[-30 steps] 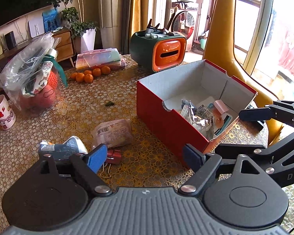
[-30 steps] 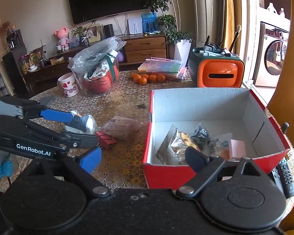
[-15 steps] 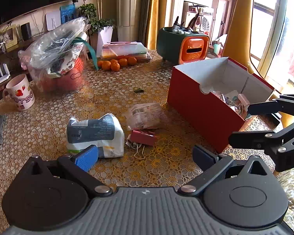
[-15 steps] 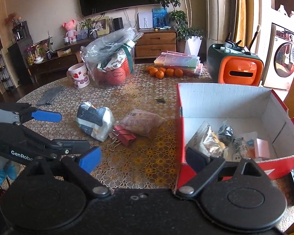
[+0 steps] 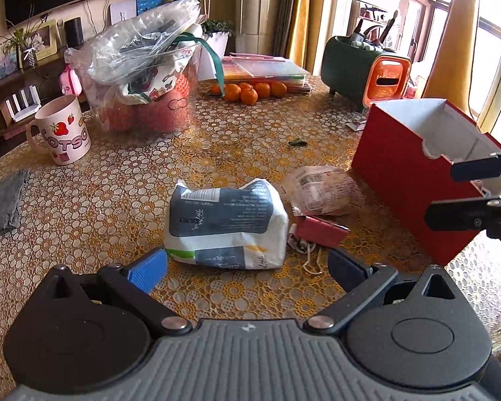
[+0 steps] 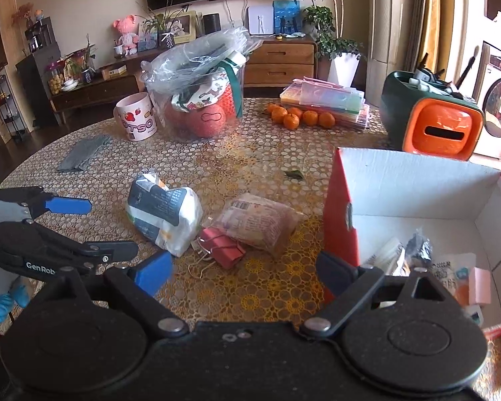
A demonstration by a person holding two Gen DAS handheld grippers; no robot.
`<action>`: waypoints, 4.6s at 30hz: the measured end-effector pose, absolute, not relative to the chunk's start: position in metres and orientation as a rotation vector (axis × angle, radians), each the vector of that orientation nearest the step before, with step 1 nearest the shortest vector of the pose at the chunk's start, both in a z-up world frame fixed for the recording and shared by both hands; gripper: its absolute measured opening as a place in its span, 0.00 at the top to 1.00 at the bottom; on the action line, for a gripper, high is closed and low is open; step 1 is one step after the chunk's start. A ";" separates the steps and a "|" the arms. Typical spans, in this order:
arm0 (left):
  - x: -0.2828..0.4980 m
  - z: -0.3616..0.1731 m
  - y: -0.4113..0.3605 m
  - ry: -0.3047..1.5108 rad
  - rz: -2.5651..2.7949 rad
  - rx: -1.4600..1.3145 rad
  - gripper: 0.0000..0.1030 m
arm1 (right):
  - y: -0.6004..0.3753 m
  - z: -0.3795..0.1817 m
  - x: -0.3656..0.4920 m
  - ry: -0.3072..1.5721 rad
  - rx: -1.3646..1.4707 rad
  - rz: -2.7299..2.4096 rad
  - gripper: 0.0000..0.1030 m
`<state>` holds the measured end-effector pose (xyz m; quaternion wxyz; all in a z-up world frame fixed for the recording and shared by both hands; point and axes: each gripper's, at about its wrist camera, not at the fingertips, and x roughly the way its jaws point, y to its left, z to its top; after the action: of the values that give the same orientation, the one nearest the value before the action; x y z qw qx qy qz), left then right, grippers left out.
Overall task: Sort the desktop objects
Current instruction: 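Move both tools back from the shoebox toward the remaining table items, then grasp the white-and-blue wipes pack with the left tool while the right tool grasps the clear bread bag, then lift and carry the wipes pack and bread bag over the red shoebox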
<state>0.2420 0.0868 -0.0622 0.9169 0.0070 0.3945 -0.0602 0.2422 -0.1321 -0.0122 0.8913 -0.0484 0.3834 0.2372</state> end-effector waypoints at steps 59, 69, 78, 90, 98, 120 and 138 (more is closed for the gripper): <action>0.315 -0.113 0.138 0.864 -0.164 -0.205 0.71 | -0.064 -0.089 0.361 0.970 -0.149 0.365 0.35; 0.290 -0.089 0.139 0.804 -0.124 -0.236 0.80 | -0.067 -0.066 0.339 0.882 -0.218 0.358 0.38; 0.264 -0.059 0.139 0.768 -0.108 -0.248 0.82 | -0.086 -0.028 0.319 0.831 -0.172 0.387 0.39; 0.233 -0.020 0.117 0.738 -0.137 -0.242 0.82 | -0.116 0.018 0.280 0.791 -0.138 0.420 0.38; 0.219 0.005 0.083 0.716 -0.187 -0.211 0.82 | -0.150 0.039 0.258 0.769 -0.105 0.409 0.38; 0.226 0.037 -0.045 0.697 -0.361 -0.108 0.82 | -0.266 0.048 0.237 0.754 -0.019 0.289 0.38; 0.267 0.027 -0.129 0.727 -0.428 -0.027 0.82 | -0.332 0.034 0.265 0.770 0.020 0.194 0.38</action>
<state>0.2665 -0.1289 0.0272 0.9124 -0.0133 0.3526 -0.2076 0.2654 -0.3317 0.0342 0.9221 0.0097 0.3751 0.0945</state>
